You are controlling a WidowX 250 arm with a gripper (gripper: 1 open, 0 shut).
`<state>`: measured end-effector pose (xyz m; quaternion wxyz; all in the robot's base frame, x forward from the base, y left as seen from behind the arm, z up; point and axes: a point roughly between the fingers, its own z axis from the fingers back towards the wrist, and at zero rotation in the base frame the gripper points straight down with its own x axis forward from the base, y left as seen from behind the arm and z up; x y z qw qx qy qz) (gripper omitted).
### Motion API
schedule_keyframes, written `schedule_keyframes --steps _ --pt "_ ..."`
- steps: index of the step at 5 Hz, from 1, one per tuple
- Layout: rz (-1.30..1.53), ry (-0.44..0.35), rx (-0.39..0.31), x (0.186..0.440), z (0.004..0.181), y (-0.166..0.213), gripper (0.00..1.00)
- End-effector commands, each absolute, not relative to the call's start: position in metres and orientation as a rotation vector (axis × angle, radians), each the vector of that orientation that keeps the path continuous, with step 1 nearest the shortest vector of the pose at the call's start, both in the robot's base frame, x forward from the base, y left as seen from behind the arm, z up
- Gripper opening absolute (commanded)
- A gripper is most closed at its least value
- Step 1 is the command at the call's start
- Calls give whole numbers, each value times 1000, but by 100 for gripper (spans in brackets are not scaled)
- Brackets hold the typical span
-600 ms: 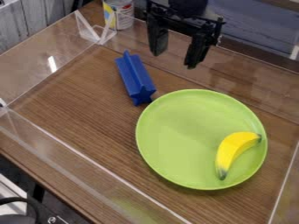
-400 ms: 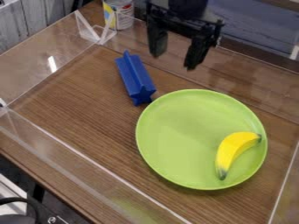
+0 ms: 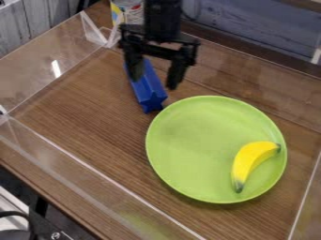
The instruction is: Put the blue object in the green plate
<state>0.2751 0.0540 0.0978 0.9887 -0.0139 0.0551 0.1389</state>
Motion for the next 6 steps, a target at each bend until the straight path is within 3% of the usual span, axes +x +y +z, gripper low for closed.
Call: schedule_keyframes --steps 1,2,6 --pt "379 24 -41 273 110 70 100" --pt "430 0 -96 275 101 73 100" --pt "484 -51 -143 300 68 76 100"
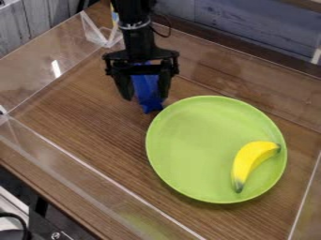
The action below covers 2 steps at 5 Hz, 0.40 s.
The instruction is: Put the blue object in the green plate
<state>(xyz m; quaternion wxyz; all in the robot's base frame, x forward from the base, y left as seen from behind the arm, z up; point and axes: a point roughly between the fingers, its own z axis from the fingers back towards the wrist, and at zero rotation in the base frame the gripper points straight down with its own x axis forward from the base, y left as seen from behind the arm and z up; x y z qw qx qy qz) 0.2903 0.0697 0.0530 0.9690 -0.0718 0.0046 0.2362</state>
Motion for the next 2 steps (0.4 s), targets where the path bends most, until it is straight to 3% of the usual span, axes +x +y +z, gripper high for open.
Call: schedule_keyframes --steps 1,2 --pt "522 -70 -144 307 64 84 100" --pt "536 -81 -140 312 61 88 100"
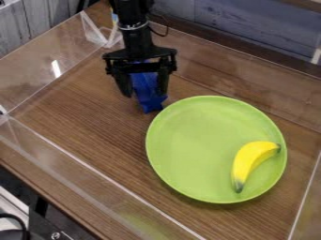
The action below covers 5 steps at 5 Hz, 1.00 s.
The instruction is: Put the blue object in the green plate
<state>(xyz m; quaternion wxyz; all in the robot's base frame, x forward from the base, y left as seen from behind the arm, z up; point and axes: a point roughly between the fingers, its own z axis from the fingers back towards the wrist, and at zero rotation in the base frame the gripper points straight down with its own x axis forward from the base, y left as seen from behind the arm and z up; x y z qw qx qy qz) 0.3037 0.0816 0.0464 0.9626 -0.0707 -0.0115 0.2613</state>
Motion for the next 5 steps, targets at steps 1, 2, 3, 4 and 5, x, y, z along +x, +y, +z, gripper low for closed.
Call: schedule_keyframes --steps 1,2,3,4,5 --pt "531 -92 -139 311 68 86 100" --pt "523 -104 -139 309 77 82 100" --pt "520 -112 -137 307 79 78 100" --pt "529 -116 -132 309 76 78 100" --pt "530 -110 -125 304 72 75 100"
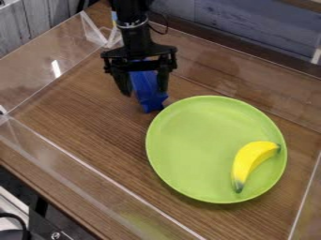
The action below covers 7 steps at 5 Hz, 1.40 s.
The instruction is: Put the blue object in the green plate
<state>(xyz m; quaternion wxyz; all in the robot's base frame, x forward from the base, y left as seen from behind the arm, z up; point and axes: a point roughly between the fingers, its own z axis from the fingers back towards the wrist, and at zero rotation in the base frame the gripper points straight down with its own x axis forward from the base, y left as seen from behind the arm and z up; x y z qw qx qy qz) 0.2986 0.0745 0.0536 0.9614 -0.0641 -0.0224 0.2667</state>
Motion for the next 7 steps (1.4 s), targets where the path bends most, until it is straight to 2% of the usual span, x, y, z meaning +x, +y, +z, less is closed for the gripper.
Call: schedule_keyframes --steps 1,4,5,6,7 --pt "545 -119 -123 308 70 77 100" --pt "568 -134 -109 313 68 77 100" --pt "573 -130 -101 315 63 77 0" --pt "564 -129 -110 315 69 74 0" --pt "544 -135 -134 315 84 65 0"
